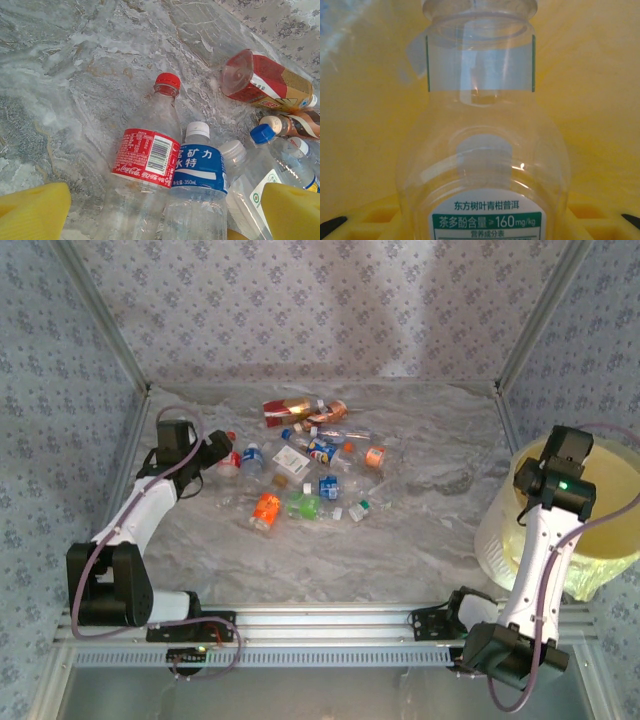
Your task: Put the plastic bottles in the bin
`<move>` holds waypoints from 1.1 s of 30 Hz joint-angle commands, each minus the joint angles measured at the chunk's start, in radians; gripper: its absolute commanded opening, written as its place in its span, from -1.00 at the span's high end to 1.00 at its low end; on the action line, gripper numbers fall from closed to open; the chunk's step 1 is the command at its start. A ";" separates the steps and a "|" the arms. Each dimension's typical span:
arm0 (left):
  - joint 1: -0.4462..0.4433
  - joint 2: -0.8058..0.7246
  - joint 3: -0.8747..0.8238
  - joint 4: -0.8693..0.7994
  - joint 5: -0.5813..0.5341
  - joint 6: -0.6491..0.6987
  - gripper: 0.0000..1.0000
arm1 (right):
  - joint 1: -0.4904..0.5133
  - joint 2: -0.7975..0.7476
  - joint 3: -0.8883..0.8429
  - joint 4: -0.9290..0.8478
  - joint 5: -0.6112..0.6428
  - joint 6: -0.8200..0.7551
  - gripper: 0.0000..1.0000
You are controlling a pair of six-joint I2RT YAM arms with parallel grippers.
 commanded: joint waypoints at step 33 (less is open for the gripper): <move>-0.131 -0.098 0.053 -0.363 -0.021 0.101 -0.96 | 0.150 -0.180 -0.049 0.274 -0.017 0.067 -1.00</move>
